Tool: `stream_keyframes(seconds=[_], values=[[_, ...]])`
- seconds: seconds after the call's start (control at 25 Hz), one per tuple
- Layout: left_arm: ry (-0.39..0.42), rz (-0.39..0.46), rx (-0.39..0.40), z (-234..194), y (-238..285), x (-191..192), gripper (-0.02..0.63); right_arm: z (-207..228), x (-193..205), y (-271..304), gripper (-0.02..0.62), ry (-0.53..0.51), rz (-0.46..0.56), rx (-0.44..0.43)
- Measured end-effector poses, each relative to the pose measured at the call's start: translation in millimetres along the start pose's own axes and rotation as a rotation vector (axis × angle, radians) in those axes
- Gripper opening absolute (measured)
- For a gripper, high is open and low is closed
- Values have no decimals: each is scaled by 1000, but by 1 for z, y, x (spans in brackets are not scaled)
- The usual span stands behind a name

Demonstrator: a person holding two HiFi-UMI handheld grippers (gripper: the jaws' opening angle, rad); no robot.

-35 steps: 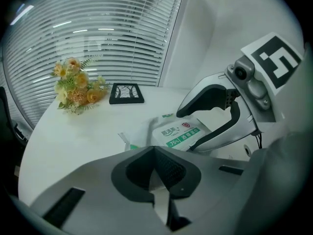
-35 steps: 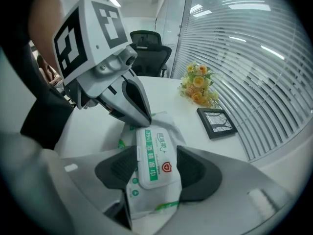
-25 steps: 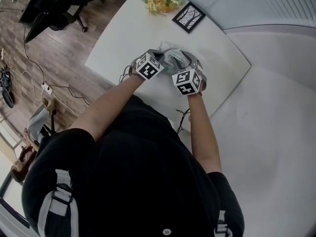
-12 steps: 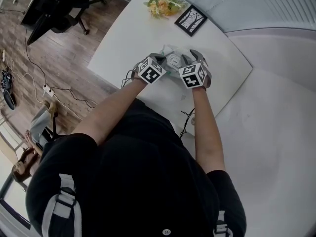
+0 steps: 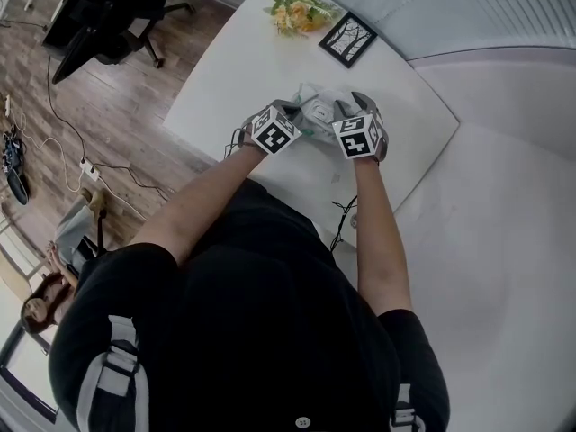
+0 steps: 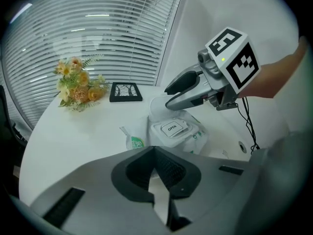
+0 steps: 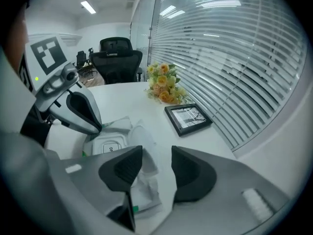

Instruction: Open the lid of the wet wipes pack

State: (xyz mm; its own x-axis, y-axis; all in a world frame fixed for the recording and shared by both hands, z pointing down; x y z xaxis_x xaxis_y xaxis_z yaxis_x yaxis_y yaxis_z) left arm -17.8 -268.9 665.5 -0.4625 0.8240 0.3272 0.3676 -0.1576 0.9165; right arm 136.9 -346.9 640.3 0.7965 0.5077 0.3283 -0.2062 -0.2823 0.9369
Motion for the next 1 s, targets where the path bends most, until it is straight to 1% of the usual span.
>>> stream_keyframes(seconds=[0.12,0.24,0.44,0.6,0.72,0.88,1.0], values=[[-13,55,8,1,-13,5,8,4,-3,-22,196,57,75,3],[-19,118,-2,3,-33,6,8,3,-3,-46,195,75,145,15],[-16,256,-22,15,-80,3,8,-6,14,-89,195,112,262,-2],[34,342,-28,32,-112,-4,8,-15,29,-125,193,146,378,-5],[79,422,-22,48,-133,-8,8,-26,37,-153,177,169,472,-28],[128,539,-1,71,-162,-13,8,-42,46,-187,124,187,595,-73],[173,618,7,83,-185,-20,8,-48,48,-211,80,210,686,-83]])
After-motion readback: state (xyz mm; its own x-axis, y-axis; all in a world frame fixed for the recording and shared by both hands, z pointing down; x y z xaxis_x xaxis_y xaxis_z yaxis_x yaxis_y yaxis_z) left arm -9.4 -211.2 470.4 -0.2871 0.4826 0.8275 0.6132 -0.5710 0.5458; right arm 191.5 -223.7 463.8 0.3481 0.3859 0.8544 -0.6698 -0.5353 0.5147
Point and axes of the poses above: the fingertips, and each gripper's own axes: y forward along the fingers, z to its right, x out of its underside, the point moved 9 cm from there along -y, backward along the fingers, and after that the axes turned 15 degrees about -z, right-handed, at the moved point
